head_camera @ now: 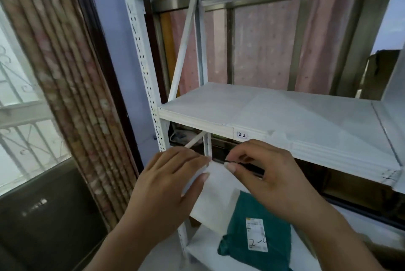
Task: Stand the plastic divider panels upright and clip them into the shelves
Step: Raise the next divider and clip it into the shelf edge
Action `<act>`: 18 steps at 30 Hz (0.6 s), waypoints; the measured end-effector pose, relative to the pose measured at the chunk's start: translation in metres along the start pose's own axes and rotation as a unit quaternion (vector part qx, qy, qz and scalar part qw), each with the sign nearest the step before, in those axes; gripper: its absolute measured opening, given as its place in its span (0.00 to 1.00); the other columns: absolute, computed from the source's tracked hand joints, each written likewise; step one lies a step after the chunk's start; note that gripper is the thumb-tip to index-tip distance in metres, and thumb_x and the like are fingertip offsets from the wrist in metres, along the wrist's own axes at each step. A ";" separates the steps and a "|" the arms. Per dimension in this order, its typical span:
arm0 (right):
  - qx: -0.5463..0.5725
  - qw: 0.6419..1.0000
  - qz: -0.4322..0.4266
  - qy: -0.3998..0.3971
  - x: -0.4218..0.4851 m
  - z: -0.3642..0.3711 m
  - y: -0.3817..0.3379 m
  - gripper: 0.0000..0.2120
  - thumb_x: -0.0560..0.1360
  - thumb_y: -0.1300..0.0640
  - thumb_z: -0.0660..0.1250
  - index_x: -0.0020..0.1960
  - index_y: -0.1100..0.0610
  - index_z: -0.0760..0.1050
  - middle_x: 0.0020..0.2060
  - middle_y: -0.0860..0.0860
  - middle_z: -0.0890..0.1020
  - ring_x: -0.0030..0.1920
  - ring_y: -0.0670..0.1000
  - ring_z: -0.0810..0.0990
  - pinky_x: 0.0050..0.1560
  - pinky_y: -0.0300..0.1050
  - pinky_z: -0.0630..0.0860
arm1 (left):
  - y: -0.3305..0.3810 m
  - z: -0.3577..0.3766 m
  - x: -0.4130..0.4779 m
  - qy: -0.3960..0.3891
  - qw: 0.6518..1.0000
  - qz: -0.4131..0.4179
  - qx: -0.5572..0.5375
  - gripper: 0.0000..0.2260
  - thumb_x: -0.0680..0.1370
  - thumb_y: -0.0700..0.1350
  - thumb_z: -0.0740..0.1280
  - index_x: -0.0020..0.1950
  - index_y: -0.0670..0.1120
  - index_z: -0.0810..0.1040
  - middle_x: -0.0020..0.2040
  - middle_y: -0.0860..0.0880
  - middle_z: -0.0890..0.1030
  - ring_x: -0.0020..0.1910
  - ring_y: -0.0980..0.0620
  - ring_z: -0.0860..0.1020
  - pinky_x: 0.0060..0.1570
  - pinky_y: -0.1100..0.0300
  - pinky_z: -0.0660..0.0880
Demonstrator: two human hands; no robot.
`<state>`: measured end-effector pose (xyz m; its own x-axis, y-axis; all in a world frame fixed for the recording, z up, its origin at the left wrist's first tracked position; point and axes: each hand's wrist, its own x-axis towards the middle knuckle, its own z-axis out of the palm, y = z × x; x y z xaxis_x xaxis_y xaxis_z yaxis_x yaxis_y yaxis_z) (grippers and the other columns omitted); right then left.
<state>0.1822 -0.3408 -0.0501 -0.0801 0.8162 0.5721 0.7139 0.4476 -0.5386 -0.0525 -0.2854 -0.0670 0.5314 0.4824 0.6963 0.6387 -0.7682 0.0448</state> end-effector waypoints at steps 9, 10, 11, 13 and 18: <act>-0.038 0.998 0.032 -0.030 0.050 0.058 -0.011 0.04 0.79 0.44 0.69 0.53 0.41 0.80 0.50 0.35 0.81 0.56 0.39 0.79 0.56 0.39 0.78 | -0.075 0.009 -0.007 -0.024 0.999 0.000 -0.032 0.15 0.83 0.54 0.62 0.66 0.54 0.82 0.60 0.60 0.82 0.62 0.58 0.78 0.61 0.63 0.71; -0.043 0.998 0.037 -0.024 0.057 0.060 -0.008 0.04 0.79 0.44 0.69 0.53 0.41 0.80 0.50 0.36 0.81 0.56 0.39 0.79 0.56 0.38 0.77 | -0.081 0.013 -0.005 -0.018 0.999 0.004 -0.036 0.15 0.84 0.54 0.62 0.66 0.55 0.82 0.60 0.60 0.82 0.62 0.58 0.78 0.61 0.63 0.71; -0.047 0.998 0.042 -0.018 0.064 0.063 -0.005 0.04 0.79 0.44 0.69 0.53 0.41 0.80 0.49 0.36 0.81 0.56 0.39 0.79 0.56 0.38 0.77 | -0.088 0.019 -0.002 -0.013 0.999 0.007 -0.037 0.15 0.84 0.54 0.62 0.66 0.55 0.82 0.60 0.60 0.81 0.62 0.58 0.78 0.61 0.63 0.71; -0.050 0.998 0.049 -0.003 0.078 0.069 0.003 0.03 0.79 0.45 0.70 0.52 0.42 0.81 0.49 0.36 0.81 0.56 0.40 0.79 0.55 0.36 0.75 | -0.100 0.030 0.006 -0.004 0.999 0.008 -0.040 0.15 0.83 0.54 0.62 0.66 0.54 0.82 0.60 0.59 0.82 0.63 0.57 0.78 0.62 0.62 0.71; -0.056 0.996 0.064 0.019 0.115 0.085 0.034 0.05 0.79 0.48 0.71 0.55 0.41 0.80 0.54 0.32 0.78 0.60 0.36 0.74 0.54 0.26 0.69 | -0.130 0.059 0.036 -0.002 0.999 0.001 -0.047 0.16 0.84 0.54 0.61 0.67 0.54 0.82 0.61 0.60 0.82 0.64 0.57 0.77 0.64 0.62 0.71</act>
<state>0.1382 -0.2011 -0.0551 0.0414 0.8487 0.5272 0.7901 0.2952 -0.5373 -0.0834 -0.1428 -0.0903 0.5348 0.4834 0.6931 0.5836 -0.8044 0.1107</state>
